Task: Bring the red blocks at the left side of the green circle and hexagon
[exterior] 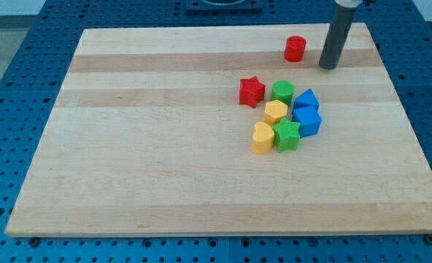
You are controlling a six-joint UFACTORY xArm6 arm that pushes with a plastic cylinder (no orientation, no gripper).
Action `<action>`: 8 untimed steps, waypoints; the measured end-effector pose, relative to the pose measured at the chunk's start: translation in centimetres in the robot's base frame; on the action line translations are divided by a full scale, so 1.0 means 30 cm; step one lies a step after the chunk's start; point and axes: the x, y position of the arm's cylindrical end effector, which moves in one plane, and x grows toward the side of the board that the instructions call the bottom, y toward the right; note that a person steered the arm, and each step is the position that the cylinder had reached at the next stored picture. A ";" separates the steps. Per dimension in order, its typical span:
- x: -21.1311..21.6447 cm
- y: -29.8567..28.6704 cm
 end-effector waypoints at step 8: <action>0.078 -0.515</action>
